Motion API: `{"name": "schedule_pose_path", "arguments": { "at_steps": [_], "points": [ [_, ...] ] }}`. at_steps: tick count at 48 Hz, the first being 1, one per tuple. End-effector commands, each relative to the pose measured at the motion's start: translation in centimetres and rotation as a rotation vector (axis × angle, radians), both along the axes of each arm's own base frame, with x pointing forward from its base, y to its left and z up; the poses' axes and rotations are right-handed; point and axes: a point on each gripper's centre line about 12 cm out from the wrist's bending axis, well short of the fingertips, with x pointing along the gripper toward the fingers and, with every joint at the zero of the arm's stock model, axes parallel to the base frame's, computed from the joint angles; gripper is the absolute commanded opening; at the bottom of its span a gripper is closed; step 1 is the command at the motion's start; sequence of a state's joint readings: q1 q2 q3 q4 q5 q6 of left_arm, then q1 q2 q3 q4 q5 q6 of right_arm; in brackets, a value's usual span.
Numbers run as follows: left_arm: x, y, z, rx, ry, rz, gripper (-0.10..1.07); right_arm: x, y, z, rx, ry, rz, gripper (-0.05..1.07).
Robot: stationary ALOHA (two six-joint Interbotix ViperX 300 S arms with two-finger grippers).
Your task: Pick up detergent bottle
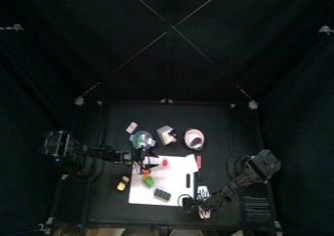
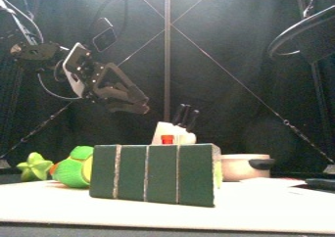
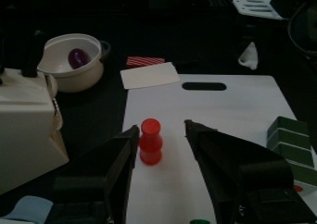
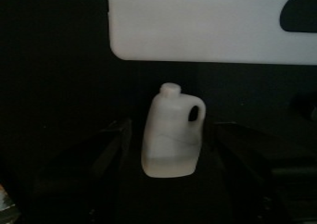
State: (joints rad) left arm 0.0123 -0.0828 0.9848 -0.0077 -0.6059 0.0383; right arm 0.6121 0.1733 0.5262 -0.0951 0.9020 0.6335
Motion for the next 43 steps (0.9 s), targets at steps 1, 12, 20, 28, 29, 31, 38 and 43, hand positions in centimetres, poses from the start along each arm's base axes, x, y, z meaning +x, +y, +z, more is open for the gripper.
{"name": "schedule_pose_path", "arguments": {
  "at_steps": [1,12,20,28,29,31,38,43],
  "points": [
    [0.2,0.1,1.0,-0.002,-0.034,0.003,0.83,0.0,-0.1,0.8,0.008,-0.019,0.001,0.85],
    [0.2,0.1,1.0,-0.002,-0.034,0.003,0.83,0.3,-0.4,1.8,-0.003,-0.048,0.006,0.69],
    [0.2,0.1,1.0,-0.002,-0.034,0.003,0.83,0.5,-0.6,4.0,-0.001,-0.103,0.014,0.67],
    [0.2,0.1,1.0,-0.002,-0.034,0.003,0.83,0.7,-1.0,4.5,-0.012,-0.128,0.026,0.66],
    [0.2,0.1,1.0,-0.003,-0.034,0.004,0.83,0.7,-1.1,4.5,-0.015,-0.128,0.026,0.66],
    [0.2,0.1,1.0,-0.002,-0.035,0.003,0.83,0.7,-1.2,4.5,-0.019,-0.130,0.027,0.66],
    [0.2,0.1,1.0,-0.002,-0.035,0.003,0.83,1.0,-1.3,4.7,-0.022,-0.146,0.031,0.66],
    [0.2,0.0,1.0,-0.003,-0.035,0.001,0.83,1.4,-1.6,5.1,-0.016,-0.185,0.035,0.66]
  ]
}}
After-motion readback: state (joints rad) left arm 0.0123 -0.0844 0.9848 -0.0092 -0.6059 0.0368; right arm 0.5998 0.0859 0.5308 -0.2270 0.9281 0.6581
